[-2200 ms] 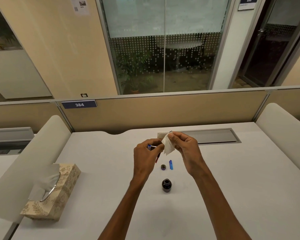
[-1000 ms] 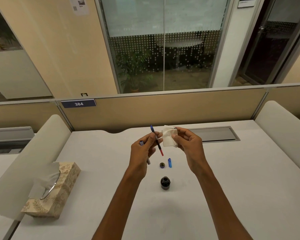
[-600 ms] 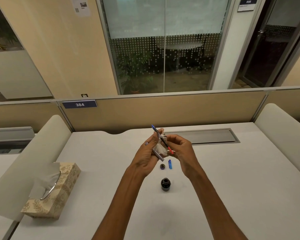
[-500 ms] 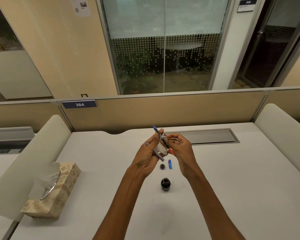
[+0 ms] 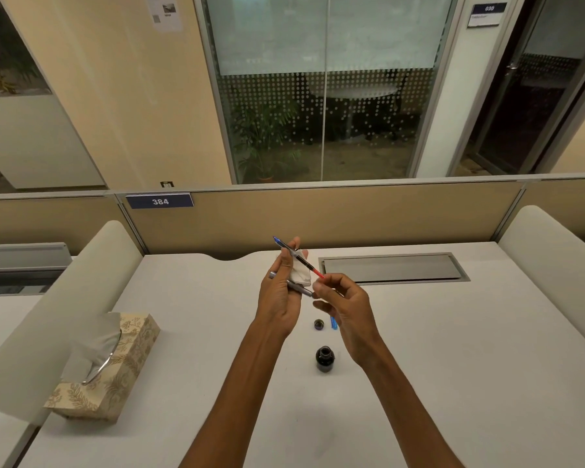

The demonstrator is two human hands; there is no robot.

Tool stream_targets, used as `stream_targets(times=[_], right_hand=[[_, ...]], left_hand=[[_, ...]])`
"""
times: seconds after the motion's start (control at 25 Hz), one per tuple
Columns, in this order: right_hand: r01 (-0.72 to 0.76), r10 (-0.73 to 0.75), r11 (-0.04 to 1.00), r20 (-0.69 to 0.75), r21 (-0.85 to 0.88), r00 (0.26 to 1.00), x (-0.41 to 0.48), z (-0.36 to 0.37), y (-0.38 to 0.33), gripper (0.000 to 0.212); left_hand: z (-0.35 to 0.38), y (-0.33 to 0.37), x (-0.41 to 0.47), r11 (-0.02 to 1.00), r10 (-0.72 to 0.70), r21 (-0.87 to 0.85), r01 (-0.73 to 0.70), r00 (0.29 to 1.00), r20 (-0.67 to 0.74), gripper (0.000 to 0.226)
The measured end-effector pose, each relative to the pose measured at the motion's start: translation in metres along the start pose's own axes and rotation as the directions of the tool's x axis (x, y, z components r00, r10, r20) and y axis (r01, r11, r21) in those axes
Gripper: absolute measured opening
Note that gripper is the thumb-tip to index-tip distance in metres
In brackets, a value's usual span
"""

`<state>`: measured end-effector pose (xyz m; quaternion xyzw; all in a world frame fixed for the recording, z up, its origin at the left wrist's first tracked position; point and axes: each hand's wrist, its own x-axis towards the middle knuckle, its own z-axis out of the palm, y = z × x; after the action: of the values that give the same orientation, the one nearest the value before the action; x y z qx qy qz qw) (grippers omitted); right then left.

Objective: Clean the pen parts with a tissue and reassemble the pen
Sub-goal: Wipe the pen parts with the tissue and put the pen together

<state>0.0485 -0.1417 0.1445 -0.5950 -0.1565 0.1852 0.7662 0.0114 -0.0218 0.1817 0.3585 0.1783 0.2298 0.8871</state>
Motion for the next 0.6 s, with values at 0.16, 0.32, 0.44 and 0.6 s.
stream_targets(times=[0.16,0.32,0.44,0.6], right_hand=[[0.053,-0.043,0.992,0.089,-0.115,0.995,-0.004,0.009,-0.003,0.016],[0.118,-0.107,0.971,0.063,-0.210,0.992,-0.004,0.009,-0.005,0.014],[0.066,-0.058,0.974,0.044,-0.217,0.997,-0.006,-0.007,0.000,0.010],[0.012,-0.020,0.991,-0.061,-0.130,0.998,-0.004,-0.031,0.003,0.014]], left_hand=[[0.006,0.000,-0.002,0.994,0.015,-0.104,-0.018,0.999,-0.028,0.023],[0.001,-0.007,0.003,0.992,0.004,-0.129,-0.009,0.999,-0.036,0.022],[-0.006,-0.003,0.011,0.988,0.013,-0.150,-0.026,0.996,-0.086,0.028],[-0.015,0.000,0.022,0.978,0.016,-0.203,-0.044,0.990,-0.138,0.027]])
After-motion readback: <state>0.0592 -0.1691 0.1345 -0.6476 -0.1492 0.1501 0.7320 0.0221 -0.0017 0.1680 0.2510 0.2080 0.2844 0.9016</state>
